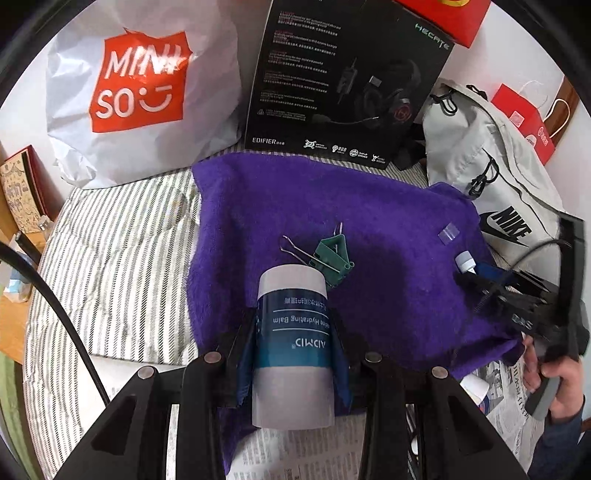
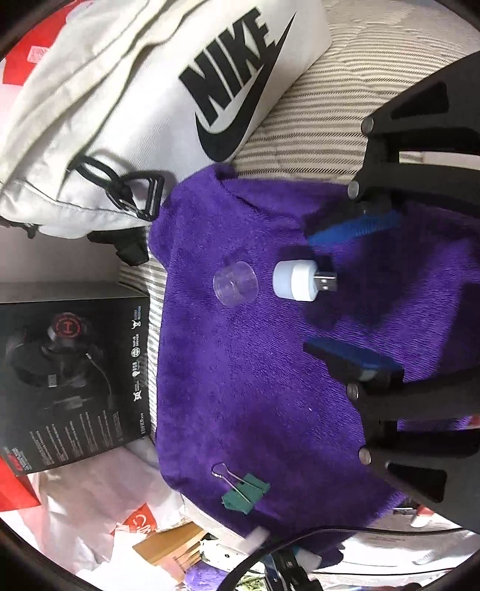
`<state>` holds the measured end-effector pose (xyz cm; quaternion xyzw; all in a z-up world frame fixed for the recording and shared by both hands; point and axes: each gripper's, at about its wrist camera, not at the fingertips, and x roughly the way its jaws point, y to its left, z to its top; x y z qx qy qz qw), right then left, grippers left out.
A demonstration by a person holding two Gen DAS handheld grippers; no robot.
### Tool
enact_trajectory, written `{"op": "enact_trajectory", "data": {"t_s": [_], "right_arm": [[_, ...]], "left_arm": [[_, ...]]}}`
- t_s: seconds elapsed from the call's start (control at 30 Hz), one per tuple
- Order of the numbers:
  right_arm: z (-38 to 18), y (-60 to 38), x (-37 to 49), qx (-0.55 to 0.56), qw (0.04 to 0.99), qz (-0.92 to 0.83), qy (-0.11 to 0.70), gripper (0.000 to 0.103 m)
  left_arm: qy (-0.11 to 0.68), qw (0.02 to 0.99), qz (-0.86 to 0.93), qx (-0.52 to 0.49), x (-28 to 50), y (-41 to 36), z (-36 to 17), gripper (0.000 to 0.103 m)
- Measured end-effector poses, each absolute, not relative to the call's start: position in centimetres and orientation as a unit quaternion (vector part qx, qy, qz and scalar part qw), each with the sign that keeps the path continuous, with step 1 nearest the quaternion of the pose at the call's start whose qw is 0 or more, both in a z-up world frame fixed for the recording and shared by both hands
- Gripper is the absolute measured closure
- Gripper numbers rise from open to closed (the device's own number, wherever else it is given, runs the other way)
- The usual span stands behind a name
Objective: Organize rigid objects
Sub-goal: 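Lower the white plug onto the towel and open the right tool, then set the balm tube upright on the towel and open the left tool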
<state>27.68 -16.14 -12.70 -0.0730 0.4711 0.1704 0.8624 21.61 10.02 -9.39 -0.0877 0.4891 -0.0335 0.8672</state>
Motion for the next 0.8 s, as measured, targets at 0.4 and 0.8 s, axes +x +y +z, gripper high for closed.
{"op": "enact_trajectory", "data": {"t_s": [0.4, 0.8], "right_arm": [[-10.5, -17.7, 24.2, -0.053, 0.868, 0.177, 0.460, 0.048], [-9.3, -18.8, 22.1, -0.038, 0.873, 0.180, 0.452, 0.048]], "left_arm": [[0.511, 0.857, -0.020, -0.064, 23.8, 8.9, -11.6, 0.069], [0.507, 0.862, -0.010, -0.024, 23.7, 7.8, -11.9, 0.069]]}}
